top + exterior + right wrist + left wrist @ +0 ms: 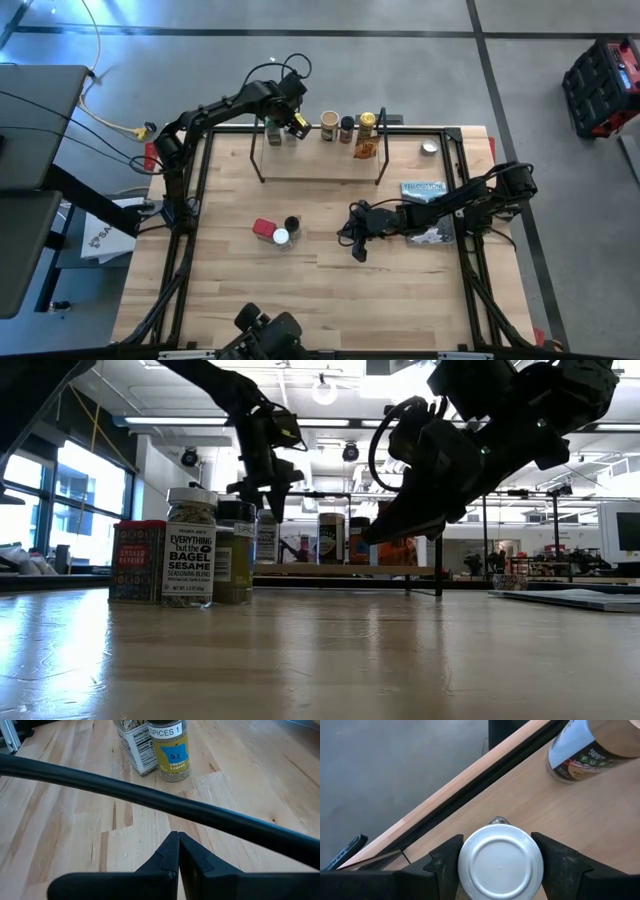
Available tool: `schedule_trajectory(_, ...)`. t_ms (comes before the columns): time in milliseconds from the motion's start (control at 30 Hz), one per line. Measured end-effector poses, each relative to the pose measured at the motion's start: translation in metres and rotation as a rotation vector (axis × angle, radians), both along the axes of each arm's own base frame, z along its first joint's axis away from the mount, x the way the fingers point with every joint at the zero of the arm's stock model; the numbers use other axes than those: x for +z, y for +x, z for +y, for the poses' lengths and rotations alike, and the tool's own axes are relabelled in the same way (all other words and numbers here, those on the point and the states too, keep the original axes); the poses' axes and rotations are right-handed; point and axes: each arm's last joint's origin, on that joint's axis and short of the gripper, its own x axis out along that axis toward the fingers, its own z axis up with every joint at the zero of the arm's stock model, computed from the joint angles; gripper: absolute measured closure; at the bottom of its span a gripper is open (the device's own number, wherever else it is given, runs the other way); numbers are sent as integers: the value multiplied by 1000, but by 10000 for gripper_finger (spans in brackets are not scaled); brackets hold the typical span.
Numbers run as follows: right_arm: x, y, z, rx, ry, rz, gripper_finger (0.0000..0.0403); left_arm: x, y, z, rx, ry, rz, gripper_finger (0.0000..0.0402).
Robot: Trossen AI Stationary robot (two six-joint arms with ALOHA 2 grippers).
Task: Shelf spices
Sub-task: Put the top white seasoning bottle on the shelf, then put the red seasoning can on the shelf
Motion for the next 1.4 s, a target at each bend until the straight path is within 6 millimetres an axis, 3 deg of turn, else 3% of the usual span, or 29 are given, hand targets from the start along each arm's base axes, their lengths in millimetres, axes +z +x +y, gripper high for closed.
schedule_trajectory(267,0,0,0,0,0,0,403,-1,0,-2,-28,-50,-16,188)
schedule_trajectory(733,0,0,0,0,0,0,403,0,-6,4,4,9,33,143)
schedule_trajectory(1000,0,0,0,0,1,0,403,28,-10,-8,-43,81,-19,144)
schedule_trajectory(1200,0,0,0,0,1,0,403,66,-18,-35,-128,150,-85,144)
schedule_trajectory(1300,0,0,0,0,1,0,403,86,-18,-66,-207,178,-101,145)
schedule_trajectory(1400,0,0,0,0,1,0,403,98,-13,-109,-311,183,-77,148)
